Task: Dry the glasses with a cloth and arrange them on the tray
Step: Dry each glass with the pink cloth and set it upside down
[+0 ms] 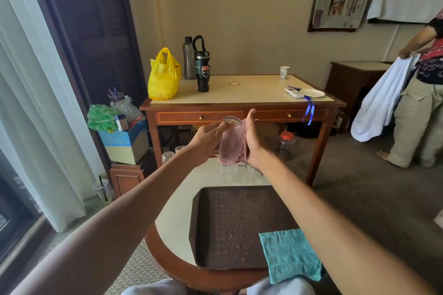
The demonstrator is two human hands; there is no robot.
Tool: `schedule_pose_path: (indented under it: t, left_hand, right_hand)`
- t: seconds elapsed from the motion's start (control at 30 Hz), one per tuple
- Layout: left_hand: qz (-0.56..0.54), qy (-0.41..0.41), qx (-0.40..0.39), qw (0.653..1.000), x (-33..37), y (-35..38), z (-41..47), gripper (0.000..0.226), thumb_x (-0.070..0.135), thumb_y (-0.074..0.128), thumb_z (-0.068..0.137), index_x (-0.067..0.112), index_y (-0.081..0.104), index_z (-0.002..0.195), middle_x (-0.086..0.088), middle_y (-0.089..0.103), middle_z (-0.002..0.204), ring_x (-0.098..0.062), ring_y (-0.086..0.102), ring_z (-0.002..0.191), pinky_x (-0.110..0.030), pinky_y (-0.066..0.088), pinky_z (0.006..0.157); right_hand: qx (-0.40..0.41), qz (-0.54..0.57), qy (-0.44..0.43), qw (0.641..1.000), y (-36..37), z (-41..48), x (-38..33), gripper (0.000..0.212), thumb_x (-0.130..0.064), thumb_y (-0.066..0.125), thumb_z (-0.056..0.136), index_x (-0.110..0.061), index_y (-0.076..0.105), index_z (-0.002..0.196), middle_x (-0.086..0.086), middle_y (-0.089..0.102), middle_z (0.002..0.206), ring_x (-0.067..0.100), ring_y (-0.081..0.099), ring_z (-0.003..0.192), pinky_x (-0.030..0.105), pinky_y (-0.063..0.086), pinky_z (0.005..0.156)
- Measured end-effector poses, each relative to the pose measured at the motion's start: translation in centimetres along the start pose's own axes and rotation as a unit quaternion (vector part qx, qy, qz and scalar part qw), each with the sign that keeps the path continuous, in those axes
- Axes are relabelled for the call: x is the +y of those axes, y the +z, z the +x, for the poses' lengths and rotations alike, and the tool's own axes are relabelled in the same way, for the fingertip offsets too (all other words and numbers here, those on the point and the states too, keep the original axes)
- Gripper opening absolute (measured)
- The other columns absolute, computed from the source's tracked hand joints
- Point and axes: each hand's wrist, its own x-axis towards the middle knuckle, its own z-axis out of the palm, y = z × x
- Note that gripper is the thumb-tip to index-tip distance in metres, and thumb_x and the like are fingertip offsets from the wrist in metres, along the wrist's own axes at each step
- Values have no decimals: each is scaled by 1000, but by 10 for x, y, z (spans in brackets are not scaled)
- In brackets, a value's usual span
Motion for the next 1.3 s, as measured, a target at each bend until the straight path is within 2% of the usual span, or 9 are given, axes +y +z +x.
schedule_pose_path:
  t: [0.17,0.3,0.37,0.43,0.6,0.7,0.93,1.17,1.3]
  left_hand:
    - [2,9,0,1000,2,9,2,30,35,62,101,9,72,113,-8,76,112,-26,73,106,-46,60,94]
    - [-25,16,58,998,3,18,4,15,27,67,100,17,72,90,-4,75,99,-24,72,99,-36,60,76]
    - [-71,10,84,994,3,18,5,8,23,72,95,15,74,98,-3,75,97,-25,71,99,-36,58,78]
    - [-99,-3,112,989,6,18,4,27,21,77,91,9,74,115,-2,75,96,-24,71,95,-38,59,81]
    - [-110,2,157,981,9,18,4,38,24,83,85,12,75,120,2,73,92,-17,69,86,-36,61,81]
    - [-126,14,149,981,10,16,4,42,23,87,80,8,75,118,-2,76,93,-18,72,81,-40,63,81]
    - [-166,-71,2,984,21,5,-5,17,15,74,92,3,65,99,-16,66,121,-34,62,118,-37,55,82]
    - [-163,-65,57,983,9,6,-1,36,23,83,84,3,67,109,-16,68,124,-35,66,114,-41,59,76]
    - [-149,-62,65,985,7,3,2,49,31,86,81,2,66,116,-17,73,118,-36,72,105,-55,57,95]
  right_hand:
    - [-40,91,31,995,15,-60,-33,124,-105,15,54,-22,54,136,15,61,135,33,58,121,66,36,108]
    - [-70,172,42,982,13,-61,-38,119,-99,5,66,-17,54,138,17,65,130,36,61,119,64,39,105]
    - [-93,222,44,970,8,-64,-40,115,-96,2,71,-15,60,131,19,67,127,38,62,118,64,39,106]
    - [-120,269,46,955,3,-62,-37,111,-90,2,80,-12,60,132,21,65,129,40,60,121,62,38,109]
    - [-112,300,5,947,1,-66,-32,69,-46,16,102,-3,57,136,25,61,132,40,58,124,57,41,109]
    - [-99,320,-7,942,-2,-65,-31,68,-46,16,102,-5,63,130,27,63,129,41,56,127,59,39,111]
    - [-100,321,-26,941,-3,-60,-29,64,-41,18,103,-3,59,135,28,58,135,43,50,133,60,36,112]
    - [-71,261,8,963,0,-48,-25,60,-48,24,105,-14,66,130,21,65,129,39,58,125,60,41,108]
    - [-69,243,11,967,5,-53,-27,48,-47,38,105,-14,68,125,21,69,122,38,60,122,58,40,110]
